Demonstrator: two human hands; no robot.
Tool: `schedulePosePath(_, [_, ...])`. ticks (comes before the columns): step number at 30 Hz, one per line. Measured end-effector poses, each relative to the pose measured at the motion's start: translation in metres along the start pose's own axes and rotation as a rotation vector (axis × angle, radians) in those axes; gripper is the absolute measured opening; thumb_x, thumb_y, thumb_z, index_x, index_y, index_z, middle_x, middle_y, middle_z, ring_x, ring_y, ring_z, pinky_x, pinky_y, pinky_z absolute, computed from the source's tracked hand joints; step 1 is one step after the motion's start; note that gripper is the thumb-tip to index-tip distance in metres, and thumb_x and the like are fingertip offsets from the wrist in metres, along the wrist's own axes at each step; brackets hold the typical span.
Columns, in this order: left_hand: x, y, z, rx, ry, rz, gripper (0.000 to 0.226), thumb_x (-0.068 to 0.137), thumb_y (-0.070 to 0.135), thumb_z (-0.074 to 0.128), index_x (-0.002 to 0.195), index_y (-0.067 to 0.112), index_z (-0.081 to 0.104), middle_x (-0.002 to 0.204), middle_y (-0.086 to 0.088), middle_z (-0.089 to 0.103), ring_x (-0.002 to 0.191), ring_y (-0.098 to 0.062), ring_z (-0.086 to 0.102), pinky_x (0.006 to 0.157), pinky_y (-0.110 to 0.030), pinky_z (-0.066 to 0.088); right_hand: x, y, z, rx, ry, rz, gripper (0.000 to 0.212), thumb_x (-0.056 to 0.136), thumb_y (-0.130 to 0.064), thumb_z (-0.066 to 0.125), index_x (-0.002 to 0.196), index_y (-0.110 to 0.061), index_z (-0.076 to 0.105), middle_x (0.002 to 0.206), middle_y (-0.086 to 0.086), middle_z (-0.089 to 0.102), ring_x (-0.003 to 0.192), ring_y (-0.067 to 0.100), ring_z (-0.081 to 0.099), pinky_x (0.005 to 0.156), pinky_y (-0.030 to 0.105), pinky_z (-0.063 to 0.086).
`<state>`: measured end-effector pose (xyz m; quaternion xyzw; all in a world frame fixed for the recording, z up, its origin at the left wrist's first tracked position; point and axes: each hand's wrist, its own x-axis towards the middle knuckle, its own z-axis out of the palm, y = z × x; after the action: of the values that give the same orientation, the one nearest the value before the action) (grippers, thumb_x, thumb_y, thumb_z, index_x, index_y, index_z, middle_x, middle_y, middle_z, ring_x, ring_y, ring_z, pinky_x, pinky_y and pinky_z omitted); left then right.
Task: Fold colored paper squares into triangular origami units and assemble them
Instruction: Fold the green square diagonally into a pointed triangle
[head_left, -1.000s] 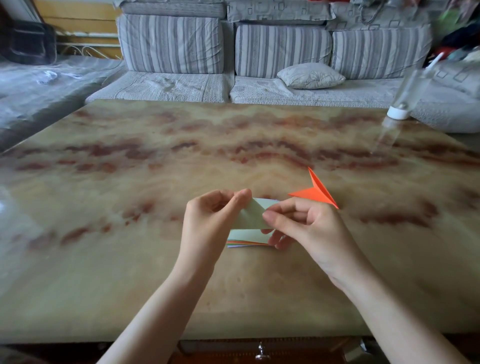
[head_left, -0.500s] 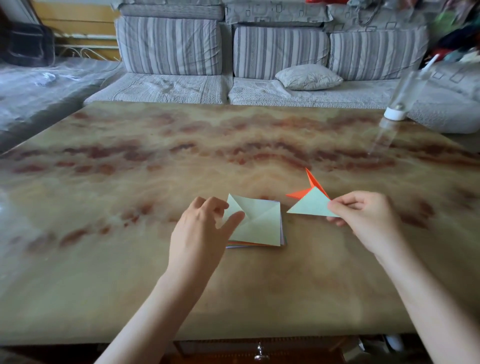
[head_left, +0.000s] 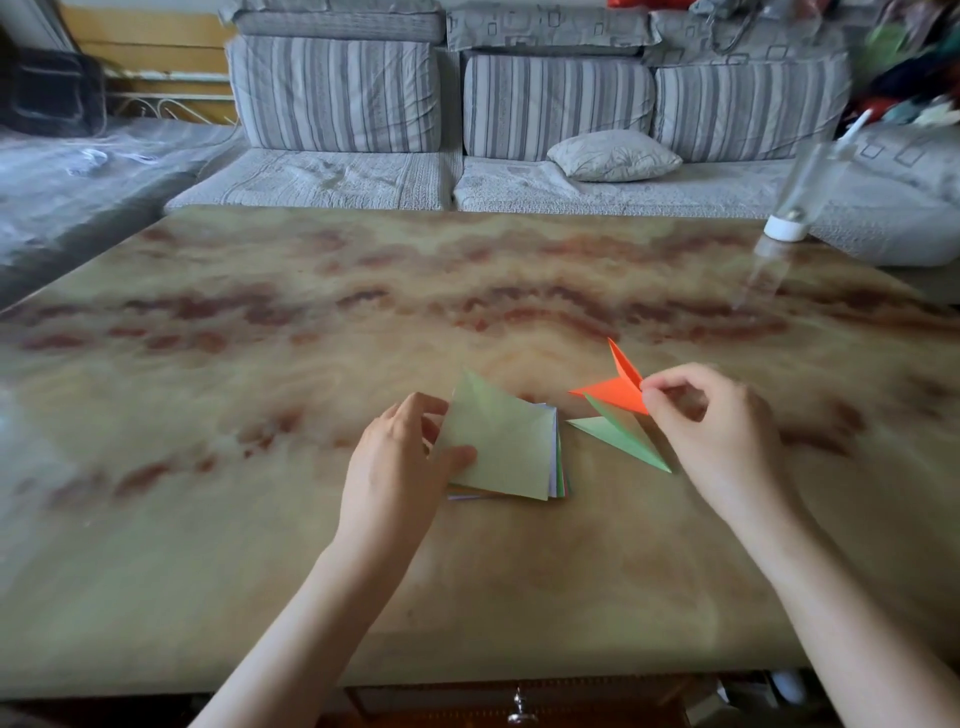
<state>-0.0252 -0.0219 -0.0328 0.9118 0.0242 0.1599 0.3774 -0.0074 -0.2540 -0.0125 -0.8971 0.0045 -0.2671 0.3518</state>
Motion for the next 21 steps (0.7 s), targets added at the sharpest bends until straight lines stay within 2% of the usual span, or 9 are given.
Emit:
schedulePosePath(3, [0.004,0.001,-0.002,-0.097,0.055,0.046,0.015,0.081,0.019,0.07,0.096,0.018,0.068,0.072,0.01,0.054,0.068,-0.003,0.05,0.06,-0.008,0.034,-0.003,-0.012,0.003,0.176,-0.092,-0.161,0.015,0.084,-0.003,0.063,0.085,-0.017,0.069,0.089,-0.004,0.062,0.075,0.01,0.056,0.065,0.011,0.039])
schedulePosePath(5, [0.007,0.002,-0.005,-0.223,0.037,-0.009,0.008,0.083,0.019,0.068,0.089,0.015,0.07,0.076,-0.002,0.062,0.064,-0.005,0.054,0.061,-0.008,0.036,-0.007,-0.019,0.008,0.266,-0.195,-0.236,0.029,0.083,0.006,0.06,0.094,-0.019,0.068,0.105,-0.006,0.061,0.091,0.007,0.059,0.076,0.01,0.042])
schedulePosePath(7, [0.009,0.005,-0.011,-0.393,-0.029,-0.087,0.004,0.085,0.02,0.067,0.082,0.018,0.071,0.077,-0.009,0.067,0.065,-0.016,0.06,0.067,-0.022,0.045,-0.01,-0.023,0.011,0.272,-0.299,-0.306,0.044,0.08,0.013,0.057,0.102,-0.024,0.066,0.126,-0.009,0.055,0.115,0.0,0.051,0.096,0.013,0.039])
schedulePosePath(9, [0.008,0.01,-0.019,-0.617,-0.103,-0.158,0.009,0.087,0.014,0.064,0.08,0.015,0.07,0.072,-0.006,0.068,0.063,-0.012,0.063,0.061,-0.026,0.052,-0.013,-0.025,0.013,0.253,-0.405,-0.345,0.054,0.077,0.016,0.055,0.103,-0.03,0.064,0.14,-0.014,0.044,0.128,-0.004,0.039,0.105,0.012,0.029])
schedulePosePath(11, [0.007,0.014,-0.026,-0.742,-0.161,-0.189,0.01,0.089,0.009,0.06,0.083,0.009,0.068,0.073,-0.003,0.069,0.06,-0.01,0.064,0.053,-0.024,0.054,-0.016,-0.028,0.015,0.23,-0.469,-0.365,0.054,0.076,0.014,0.06,0.1,-0.034,0.063,0.145,-0.02,0.036,0.131,0.001,0.037,0.108,0.015,0.026])
schedulePosePath(15, [0.007,0.012,-0.028,-0.704,-0.175,-0.143,0.011,0.089,0.007,0.06,0.084,0.012,0.069,0.066,0.007,0.07,0.056,-0.006,0.059,0.044,-0.019,0.048,-0.017,-0.033,0.014,0.268,-0.475,-0.322,0.039,0.072,-0.003,0.076,0.091,-0.035,0.064,0.127,-0.024,0.046,0.124,0.001,0.04,0.098,0.004,0.023])
schedulePosePath(17, [0.007,0.012,-0.028,-0.68,-0.169,-0.133,0.013,0.089,0.007,0.06,0.086,0.014,0.07,0.066,0.008,0.07,0.057,-0.004,0.059,0.043,-0.019,0.047,-0.017,-0.035,0.012,0.329,-0.456,-0.279,0.026,0.07,-0.015,0.08,0.085,-0.033,0.068,0.111,-0.021,0.058,0.117,0.0,0.046,0.095,0.008,0.028])
schedulePosePath(19, [0.004,0.015,-0.028,-0.701,-0.192,-0.137,0.014,0.091,0.008,0.057,0.089,0.013,0.069,0.071,0.005,0.071,0.06,-0.006,0.065,0.044,-0.019,0.049,-0.017,-0.038,0.012,0.437,-0.421,-0.184,0.012,0.066,-0.032,0.079,0.075,-0.031,0.071,0.099,-0.018,0.063,0.104,0.0,0.055,0.09,0.012,0.035])
schedulePosePath(21, [0.002,0.019,-0.028,-0.771,-0.238,-0.164,0.016,0.095,0.012,0.052,0.095,0.009,0.068,0.082,-0.007,0.073,0.068,-0.016,0.072,0.048,-0.021,0.052,-0.017,-0.04,0.014,0.538,-0.376,-0.096,0.013,0.062,-0.039,0.073,0.065,-0.027,0.07,0.09,-0.02,0.065,0.088,0.0,0.058,0.082,0.013,0.038])
